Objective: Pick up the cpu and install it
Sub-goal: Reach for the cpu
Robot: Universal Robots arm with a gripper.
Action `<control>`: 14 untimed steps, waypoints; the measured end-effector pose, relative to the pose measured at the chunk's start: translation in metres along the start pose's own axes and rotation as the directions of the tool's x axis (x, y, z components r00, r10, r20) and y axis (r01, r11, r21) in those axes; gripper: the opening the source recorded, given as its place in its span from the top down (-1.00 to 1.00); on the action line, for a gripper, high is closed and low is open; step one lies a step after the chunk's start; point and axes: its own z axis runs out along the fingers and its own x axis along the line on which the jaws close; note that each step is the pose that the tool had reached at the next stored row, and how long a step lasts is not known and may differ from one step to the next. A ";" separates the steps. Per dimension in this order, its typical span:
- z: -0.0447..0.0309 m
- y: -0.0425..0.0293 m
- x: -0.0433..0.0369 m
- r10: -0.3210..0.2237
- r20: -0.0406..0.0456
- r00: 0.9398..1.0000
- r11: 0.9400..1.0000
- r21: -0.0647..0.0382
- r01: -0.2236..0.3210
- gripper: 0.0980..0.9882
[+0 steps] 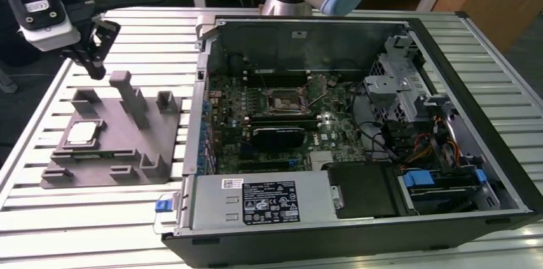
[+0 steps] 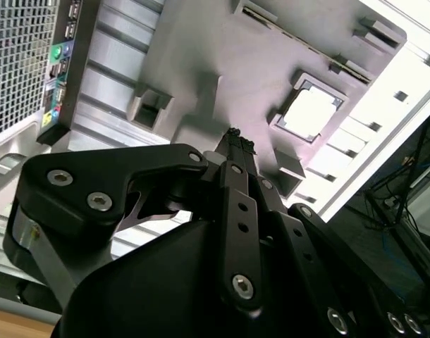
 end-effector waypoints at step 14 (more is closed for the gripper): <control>0.0160 -0.0028 0.0270 0.000 0.000 1.000 1.000 0.000 0.000 0.98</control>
